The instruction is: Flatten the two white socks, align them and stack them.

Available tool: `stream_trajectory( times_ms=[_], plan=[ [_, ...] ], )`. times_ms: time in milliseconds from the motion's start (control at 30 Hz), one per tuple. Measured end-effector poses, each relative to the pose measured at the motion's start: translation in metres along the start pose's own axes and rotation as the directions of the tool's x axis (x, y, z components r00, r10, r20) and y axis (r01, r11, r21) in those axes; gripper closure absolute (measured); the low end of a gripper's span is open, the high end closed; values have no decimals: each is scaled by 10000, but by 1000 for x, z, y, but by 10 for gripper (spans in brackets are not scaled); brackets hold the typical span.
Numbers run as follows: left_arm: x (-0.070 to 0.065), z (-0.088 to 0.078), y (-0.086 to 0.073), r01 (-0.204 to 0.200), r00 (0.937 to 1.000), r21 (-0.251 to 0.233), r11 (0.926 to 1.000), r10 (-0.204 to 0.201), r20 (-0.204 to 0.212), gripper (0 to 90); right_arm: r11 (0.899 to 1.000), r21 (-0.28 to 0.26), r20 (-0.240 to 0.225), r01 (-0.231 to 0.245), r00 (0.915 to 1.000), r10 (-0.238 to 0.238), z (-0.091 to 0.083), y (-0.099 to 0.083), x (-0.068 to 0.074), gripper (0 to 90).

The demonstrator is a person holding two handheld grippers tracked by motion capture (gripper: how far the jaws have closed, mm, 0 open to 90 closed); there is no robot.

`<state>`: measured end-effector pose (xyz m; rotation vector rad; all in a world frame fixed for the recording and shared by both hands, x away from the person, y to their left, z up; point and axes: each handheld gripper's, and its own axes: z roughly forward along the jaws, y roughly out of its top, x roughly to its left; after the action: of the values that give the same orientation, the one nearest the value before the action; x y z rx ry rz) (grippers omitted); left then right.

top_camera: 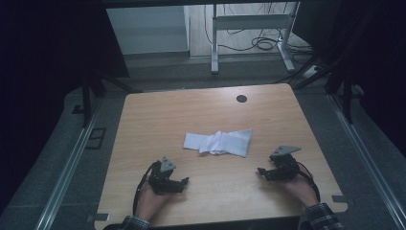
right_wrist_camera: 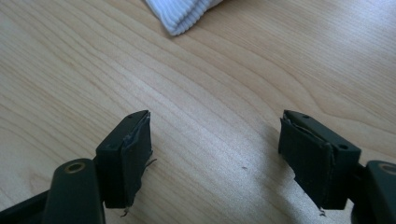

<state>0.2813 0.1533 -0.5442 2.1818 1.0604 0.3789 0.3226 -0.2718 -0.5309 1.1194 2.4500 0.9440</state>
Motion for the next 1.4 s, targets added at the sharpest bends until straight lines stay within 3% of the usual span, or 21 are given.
stream_trajectory(
  times_ms=[367,700,967,1400],
  plan=[
    [0,0,0,32,10000,-5,10000,-32,3,116,9963,-589,-186,-622,9980,612,-4,10,0,316],
    [0,1,1,62,10000,-18,10000,-62,-17,116,9936,-1110,-136,-224,9997,210,3,25,7,408],
    [0,1,1,60,10000,-3,10000,-60,-27,116,9942,-1043,227,280,9994,-258,15,37,14,450],
    [-1,1,1,103,9999,0,9999,-103,-52,116,9978,-634,190,-204,9996,217,41,53,14,448]
  ],
)
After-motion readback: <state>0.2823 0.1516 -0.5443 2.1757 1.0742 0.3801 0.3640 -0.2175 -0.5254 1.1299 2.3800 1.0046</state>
